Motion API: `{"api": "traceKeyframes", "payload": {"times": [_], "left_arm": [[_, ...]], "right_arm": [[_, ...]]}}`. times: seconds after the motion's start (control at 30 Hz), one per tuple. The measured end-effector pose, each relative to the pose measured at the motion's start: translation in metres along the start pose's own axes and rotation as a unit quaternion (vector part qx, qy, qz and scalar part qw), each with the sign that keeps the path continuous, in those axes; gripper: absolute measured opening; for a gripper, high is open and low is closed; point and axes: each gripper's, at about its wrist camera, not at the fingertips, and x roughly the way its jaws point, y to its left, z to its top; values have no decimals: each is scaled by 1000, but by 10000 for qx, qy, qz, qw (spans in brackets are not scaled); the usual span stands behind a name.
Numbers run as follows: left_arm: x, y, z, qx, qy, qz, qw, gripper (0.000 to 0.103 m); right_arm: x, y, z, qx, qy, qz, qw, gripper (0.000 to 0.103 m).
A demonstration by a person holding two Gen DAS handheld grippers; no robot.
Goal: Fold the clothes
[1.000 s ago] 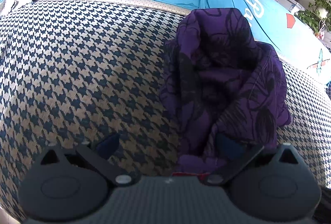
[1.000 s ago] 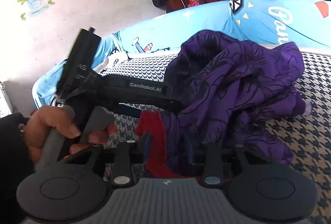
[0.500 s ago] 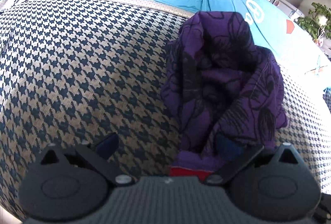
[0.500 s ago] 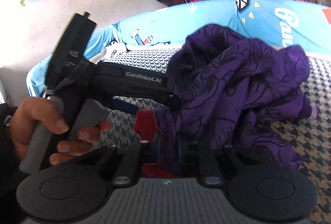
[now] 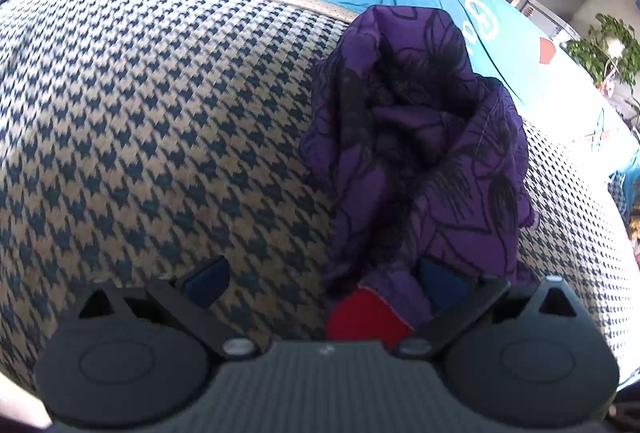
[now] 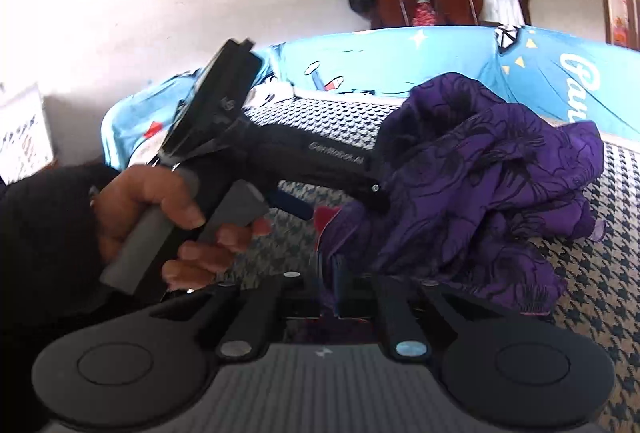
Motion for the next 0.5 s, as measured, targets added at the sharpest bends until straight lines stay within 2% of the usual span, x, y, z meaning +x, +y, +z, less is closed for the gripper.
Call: {"api": "traceKeyframes", "payload": {"times": [0.23,0.5], "left_arm": [[-23,3,-8,-206,-282,-175,9992,103],[-36,10,-12,-384,-443,-160,9982,103]], "right_arm": [[-29,-21,-1,480,-424,-444,9970,5],[-25,-24,3,634,-498,-273,9964,6]]}}
